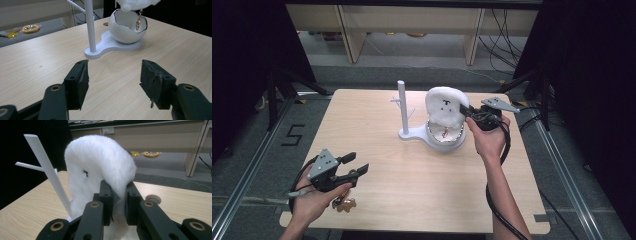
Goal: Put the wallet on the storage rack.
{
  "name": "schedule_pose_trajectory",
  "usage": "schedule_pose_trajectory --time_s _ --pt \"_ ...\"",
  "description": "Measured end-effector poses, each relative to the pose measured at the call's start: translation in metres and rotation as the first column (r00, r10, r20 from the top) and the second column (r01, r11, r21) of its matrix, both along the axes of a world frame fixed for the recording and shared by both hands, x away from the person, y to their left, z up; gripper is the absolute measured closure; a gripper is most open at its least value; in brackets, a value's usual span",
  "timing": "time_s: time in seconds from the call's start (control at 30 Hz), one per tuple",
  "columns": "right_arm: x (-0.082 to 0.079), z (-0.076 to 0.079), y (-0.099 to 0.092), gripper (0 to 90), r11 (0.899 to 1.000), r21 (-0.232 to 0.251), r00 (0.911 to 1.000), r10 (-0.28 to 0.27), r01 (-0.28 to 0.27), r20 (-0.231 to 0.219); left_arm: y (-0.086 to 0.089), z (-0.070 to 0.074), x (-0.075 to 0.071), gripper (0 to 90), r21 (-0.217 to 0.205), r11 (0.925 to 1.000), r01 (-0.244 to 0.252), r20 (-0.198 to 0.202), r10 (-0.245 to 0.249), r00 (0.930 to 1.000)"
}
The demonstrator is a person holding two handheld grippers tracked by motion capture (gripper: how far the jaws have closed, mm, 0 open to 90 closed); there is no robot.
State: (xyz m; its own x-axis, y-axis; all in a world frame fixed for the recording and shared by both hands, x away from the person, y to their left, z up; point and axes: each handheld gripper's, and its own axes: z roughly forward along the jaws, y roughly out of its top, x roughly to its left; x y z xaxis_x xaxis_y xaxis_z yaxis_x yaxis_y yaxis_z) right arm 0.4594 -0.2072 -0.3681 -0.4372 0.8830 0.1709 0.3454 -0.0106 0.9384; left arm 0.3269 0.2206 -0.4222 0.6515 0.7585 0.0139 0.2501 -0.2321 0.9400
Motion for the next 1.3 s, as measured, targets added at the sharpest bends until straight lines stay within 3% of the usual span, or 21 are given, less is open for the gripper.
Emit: schedule_pose_trajectory --time_s 0.07,0.17,0.2,0.23,0.4,0.43,0.47,0.57,0.7,0.73,0.77,0.83,0.9,0.93,0.97,1.0,1.03,1.13,1.17,1.23,1.3 --pt "0.002 -0.002 -0.001 80.3 1.0 -0.017 1.0 0.001 -0.002 -0.005 0.0 0.0 0.0 38.9 0.0 1.0 0.001 -0.001 -0.001 1.0" --pt "0.002 -0.006 0.001 80.3 1.0 0.018 0.9991 0.0 0.001 -0.042 0.001 0.0 -0.001 38.9 0.004 1.0 -0.004 -0.006 0.004 1.0" --pt "0.004 -0.007 0.0 80.3 1.0 0.009 0.9988 -0.001 0.002 -0.05 0.0 -0.002 0.0 38.8 -0.016 0.9999 -0.002 -0.009 0.002 1.0" --pt "0.005 -0.009 -0.001 80.4 1.0 -0.013 0.9991 0.005 -0.005 -0.042 0.001 -0.001 0.0 38.8 0.001 1.0 -0.004 -0.006 0.004 1.0" --pt "0.009 -0.019 -0.003 80.3 1.0 -0.018 0.9963 0.001 -0.002 -0.086 0.001 -0.002 0.0 38.8 -0.002 1.0 -0.004 -0.009 0.004 0.9999" --pt "0.01 -0.021 -0.005 80.4 0.999 -0.039 0.9968 0.008 -0.011 -0.079 0.001 -0.003 0.0 38.8 -0.002 1.0 -0.004 -0.01 0.004 0.9999" --pt "0.008 -0.022 -0.002 80.4 1.0 -0.01 0.9925 -0.009 0.008 -0.122 0.001 -0.003 0.0 38.8 0.0 1.0 -0.004 -0.01 0.004 0.9999" --pt "0.012 -0.026 -0.006 80.3 0.999 -0.047 0.9936 0.012 -0.017 -0.112 -0.001 -0.004 0.001 38.7 -0.015 0.9999 0.001 -0.014 -0.001 0.9999" --pt "0.014 -0.029 -0.005 80.4 0.998 -0.052 0.9875 0.019 -0.028 -0.156 -0.002 -0.003 0.001 38.7 -0.017 0.9999 0.0 -0.017 0.0 0.9999" --pt "0.012 -0.029 -0.003 80.4 0.999 -0.035 0.9807 0.01 -0.017 -0.195 -0.001 -0.002 0.001 38.7 0.001 1.0 -0.002 -0.016 0.002 0.9999" --pt "0.016 -0.03 -0.006 80.4 0.997 -0.064 0.9832 0.03 -0.042 -0.18 -0.001 -0.003 0.001 38.6 0.0 1.0 -0.003 -0.018 0.003 0.9998" --pt "0.016 -0.031 -0.004 80.4 0.998 -0.058 0.9758 0.021 -0.035 -0.218 -0.001 -0.003 0.001 38.6 0.0 1.0 -0.002 -0.018 0.002 0.9998" --pt "0.019 -0.033 -0.006 80.5 0.995 -0.086 0.9753 0.021 -0.041 -0.22 -0.001 -0.004 0.001 38.6 0.005 1.0 -0.004 -0.022 0.004 0.9998" --pt "0.018 -0.033 -0.004 80.5 0.997 -0.072 0.9704 0.004 -0.022 -0.241 -0.002 -0.005 0.002 38.6 -0.013 0.9999 0.001 -0.026 -0.001 0.9997" --pt "0.022 -0.034 -0.006 80.5 0.994 -0.099 0.9736 0.017 -0.041 -0.228 -0.001 -0.004 0.002 38.5 0.003 1.0 -0.004 -0.026 0.004 0.9997" --pt "0.02 -0.033 -0.003 80.5 0.996 -0.081 0.9664 -0.002 -0.02 -0.257 -0.001 -0.005 0.002 38.5 0.003 1.0 -0.002 -0.025 0.002 0.9997" --pt "0.023 -0.034 -0.005 80.4 0.993 -0.116 0.9676 0.0 -0.03 -0.252 -0.001 -0.005 0.002 38.5 0.004 1.0 -0.001 -0.027 0.001 0.9996" --pt "0.027 -0.035 -0.003 80.5 0.988 -0.15 0.9658 -0.016 -0.024 -0.259 -0.002 -0.006 0.003 38.3 -0.01 1.0 0.002 -0.035 -0.003 0.9994" --pt "0.029 -0.036 -0.004 80.4 0.982 -0.185 0.971 -0.009 -0.037 -0.239 -0.002 -0.006 0.003 38.3 -0.009 1.0 0.001 -0.036 -0.001 0.9993" --pt "0.029 -0.035 0.001 80.4 0.982 -0.19 0.9644 -0.041 -0.01 -0.261 -0.002 -0.006 0.003 38.3 0.005 1.0 -0.002 -0.037 0.003 0.9993" --pt "0.031 -0.036 0.001 80.4 0.975 -0.223 0.967 -0.044 -0.013 -0.251 -0.002 -0.006 0.003 38.3 0.005 1.0 -0.006 -0.042 0.006 0.9991"
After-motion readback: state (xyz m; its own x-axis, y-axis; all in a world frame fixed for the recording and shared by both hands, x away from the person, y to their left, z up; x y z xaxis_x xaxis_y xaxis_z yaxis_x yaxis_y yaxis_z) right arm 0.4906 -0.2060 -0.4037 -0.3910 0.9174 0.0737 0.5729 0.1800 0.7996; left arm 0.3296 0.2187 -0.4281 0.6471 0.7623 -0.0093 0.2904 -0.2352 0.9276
